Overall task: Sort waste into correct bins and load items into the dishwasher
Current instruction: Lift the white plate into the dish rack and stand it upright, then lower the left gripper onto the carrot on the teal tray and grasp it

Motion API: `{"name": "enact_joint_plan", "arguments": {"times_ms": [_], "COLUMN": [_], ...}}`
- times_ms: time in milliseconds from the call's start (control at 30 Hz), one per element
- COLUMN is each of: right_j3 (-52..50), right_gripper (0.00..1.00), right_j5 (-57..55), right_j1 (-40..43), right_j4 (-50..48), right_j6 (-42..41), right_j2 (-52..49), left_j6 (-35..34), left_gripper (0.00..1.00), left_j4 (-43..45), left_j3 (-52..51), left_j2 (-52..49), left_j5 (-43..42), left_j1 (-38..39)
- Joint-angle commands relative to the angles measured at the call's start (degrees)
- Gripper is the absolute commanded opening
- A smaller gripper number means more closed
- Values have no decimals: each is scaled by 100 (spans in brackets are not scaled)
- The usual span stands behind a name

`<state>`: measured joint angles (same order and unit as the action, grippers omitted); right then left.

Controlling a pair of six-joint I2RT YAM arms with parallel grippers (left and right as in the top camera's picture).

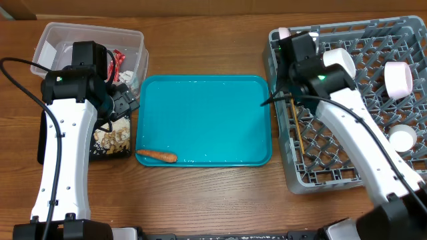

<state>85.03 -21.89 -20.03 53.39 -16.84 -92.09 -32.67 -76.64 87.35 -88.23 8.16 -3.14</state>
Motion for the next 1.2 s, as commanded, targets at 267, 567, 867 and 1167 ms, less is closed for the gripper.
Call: {"name": "enact_joint_plan", "arguments": {"times_ms": [267, 567, 867, 1167], "right_j3": [11, 9, 9, 9], "right_gripper": [65, 73, 75, 77], "right_j5": [1587, 2627, 2669, 2669], "right_j1": [-26, 223, 1204, 1502], "right_j4": [863, 1751, 2059, 2223], "right_j6": [125, 807, 791, 791], "right_j2": [1056, 1003, 1012, 1012], "left_j6": [52, -796, -1762, -2079], "left_gripper": [100, 100, 100, 100], "left_j4": [-48, -94, 1036, 1849], "left_j3": [-42, -894, -2282, -2553], "left_j2": [11, 11, 11, 9], "left_j5": [-166, -994, -1508, -1504], "left_j1": [-42, 669, 1384, 1475]}}
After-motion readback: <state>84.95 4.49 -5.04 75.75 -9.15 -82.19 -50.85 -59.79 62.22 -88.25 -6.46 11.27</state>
